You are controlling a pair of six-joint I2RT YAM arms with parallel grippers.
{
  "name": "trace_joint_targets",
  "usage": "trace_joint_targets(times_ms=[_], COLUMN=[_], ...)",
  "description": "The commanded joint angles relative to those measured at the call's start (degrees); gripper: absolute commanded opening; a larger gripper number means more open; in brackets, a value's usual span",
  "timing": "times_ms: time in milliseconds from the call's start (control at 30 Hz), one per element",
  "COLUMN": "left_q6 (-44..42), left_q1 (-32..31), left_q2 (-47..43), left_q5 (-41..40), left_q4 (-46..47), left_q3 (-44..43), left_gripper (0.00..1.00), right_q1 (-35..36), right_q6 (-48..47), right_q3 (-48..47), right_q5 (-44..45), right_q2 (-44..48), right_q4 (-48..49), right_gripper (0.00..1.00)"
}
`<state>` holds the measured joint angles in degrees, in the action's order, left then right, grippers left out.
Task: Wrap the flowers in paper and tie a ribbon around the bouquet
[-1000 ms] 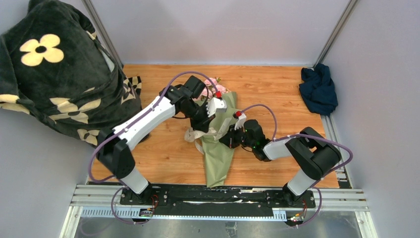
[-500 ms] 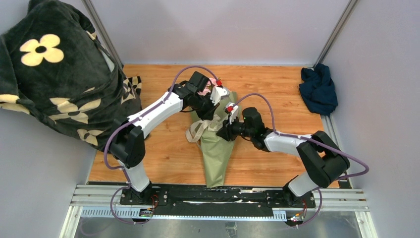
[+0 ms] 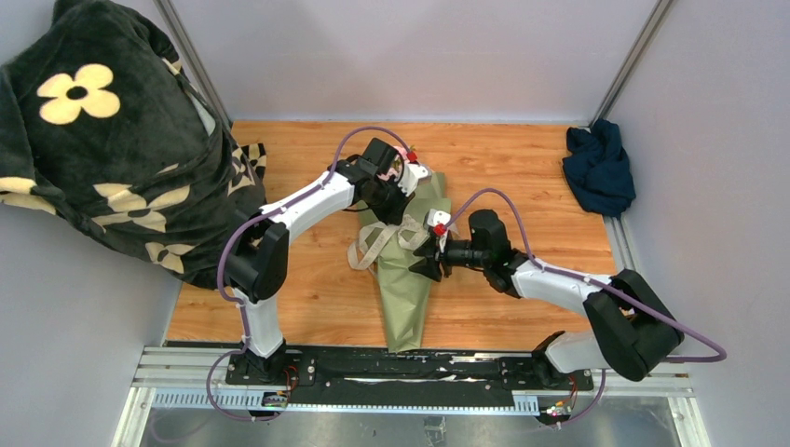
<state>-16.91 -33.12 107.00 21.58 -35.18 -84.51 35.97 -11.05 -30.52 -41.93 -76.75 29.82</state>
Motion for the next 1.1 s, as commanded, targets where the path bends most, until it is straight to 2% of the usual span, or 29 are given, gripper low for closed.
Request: trace_joint_targets(times_ms=[0, 167, 467, 633, 700, 833, 867, 900, 933, 1000, 1033, 1067], left_q6=[0.7, 0.7, 0.5, 0.3, 0.2, -1.1, -2.5, -4.7, -7.2, -12.7, -19.1, -21.0], left_q1=[0.3, 0.3, 0.3, 0.3, 0.3, 0.3, 0.4, 0.4, 0.6, 1.5, 4.5, 5.7], left_q2=[-0.2, -0.1, -0.1, -0.7, -0.7, -0.7, -0.9, -1.1, -1.3, -2.4, -6.6, -8.0], left_q5=[0.3, 0.6, 1.1, 1.3, 1.1, 2.1, 2.9, 4.1, 5.8, 7.8, 8.1, 8.0], left_q4=[1.7, 1.6, 1.1, 0.6, 0.5, -0.5, -1.7, -3.6, -6.3, -11.6, -14.1, -14.2], left_q3=[0.2, -0.2, 0.0, -0.2, -0.3, -1.1, -1.7, -2.8, -4.0, -6.5, -6.2, -5.3], left_gripper=[0.00, 0.00, 0.00, 0.00, 0.00, 0.00, 0.05, 0.19, 0.38, 0.61, 0.77, 0.79], right_q1=[-0.1, 0.1, 1.1, 1.3, 1.7, 1.7, 1.7, 1.6, 1.3, 0.6, 0.1, 0.1], right_q6=[-8.6, -10.6, -9.5, -8.1, -8.1, -8.0, -7.9, -7.6, -7.1, -6.0, -5.3, -5.1], right_q3=[1.4, -0.9, -2.9, -3.2, -3.2, -2.3, -1.8, -1.4, -1.1, -1.0, -1.0, -0.8], right_q5=[0.6, 7.5, 11.7, 12.4, 12.5, 11.7, 11.5, 11.5, 11.3, 10.4, 10.0, 9.8], right_q2=[-0.1, -5.5, -13.1, -15.5, -16.1, -15.8, -15.3, -14.7, -14.2, -13.6, -13.6, -13.7], right_q4=[9.5, 11.9, 14.1, 15.5, 15.6, 16.3, 16.4, 16.1, 15.5, 13.4, 11.4, 11.3], right_gripper=[0.51, 0.50, 0.48, 0.41, 0.34, 0.02, 0.00, 0.00, 0.00, 0.00, 0.00, 0.00])
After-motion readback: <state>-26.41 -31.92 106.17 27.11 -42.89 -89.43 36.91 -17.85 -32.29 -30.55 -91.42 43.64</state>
